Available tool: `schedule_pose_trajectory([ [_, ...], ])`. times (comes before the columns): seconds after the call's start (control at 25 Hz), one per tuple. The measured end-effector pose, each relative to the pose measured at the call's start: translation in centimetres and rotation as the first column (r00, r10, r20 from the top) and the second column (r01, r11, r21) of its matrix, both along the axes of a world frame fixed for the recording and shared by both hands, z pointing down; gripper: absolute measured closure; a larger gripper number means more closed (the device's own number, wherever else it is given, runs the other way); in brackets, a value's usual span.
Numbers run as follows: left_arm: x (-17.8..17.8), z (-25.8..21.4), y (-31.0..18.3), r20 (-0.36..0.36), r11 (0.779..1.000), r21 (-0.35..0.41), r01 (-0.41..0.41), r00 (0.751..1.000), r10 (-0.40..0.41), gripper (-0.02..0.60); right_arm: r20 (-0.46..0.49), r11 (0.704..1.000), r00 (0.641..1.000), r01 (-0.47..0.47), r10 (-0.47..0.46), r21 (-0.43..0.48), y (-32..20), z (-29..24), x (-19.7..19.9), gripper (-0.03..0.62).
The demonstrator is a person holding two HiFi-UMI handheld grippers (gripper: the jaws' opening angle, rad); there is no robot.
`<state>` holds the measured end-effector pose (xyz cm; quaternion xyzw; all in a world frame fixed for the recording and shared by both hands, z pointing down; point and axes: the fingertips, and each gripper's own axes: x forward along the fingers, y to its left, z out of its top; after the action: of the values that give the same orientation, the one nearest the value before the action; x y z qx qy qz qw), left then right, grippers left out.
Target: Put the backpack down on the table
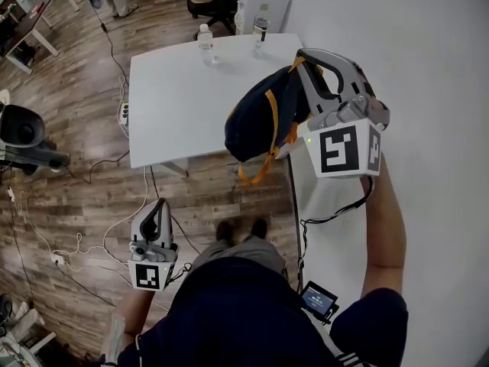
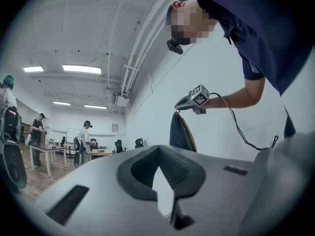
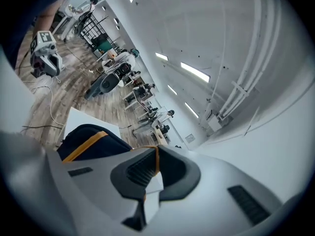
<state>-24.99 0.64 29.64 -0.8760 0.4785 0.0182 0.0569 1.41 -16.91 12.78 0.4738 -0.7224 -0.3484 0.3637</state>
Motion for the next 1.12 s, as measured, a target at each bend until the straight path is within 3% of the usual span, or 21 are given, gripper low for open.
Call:
schedule_pose_trajectory([
  [0.44,-2.4,0.4,-0.4,0.011,0.999,0.0,0.038,0.999,-0.038,0.578,0.007,1.0,1.0,-0.017,0.017,-0.013,-8.0,1.7,-1.8,0.599],
  [0.88,-1.9,0.3,-1.6,0.045,0.982,-0.007,0.19,0.981,-0.19,0.578,0.03,0.998,0.999,0.04,-0.039,-0.055,-16.8,5.6,-2.7,0.599],
  [1.12,-1.8,0.8,-1.8,0.058,0.965,-0.022,0.263,0.964,-0.261,0.578,-0.005,0.998,0.998,0.059,-0.059,-0.019,-20.7,8.1,-3.8,0.598],
])
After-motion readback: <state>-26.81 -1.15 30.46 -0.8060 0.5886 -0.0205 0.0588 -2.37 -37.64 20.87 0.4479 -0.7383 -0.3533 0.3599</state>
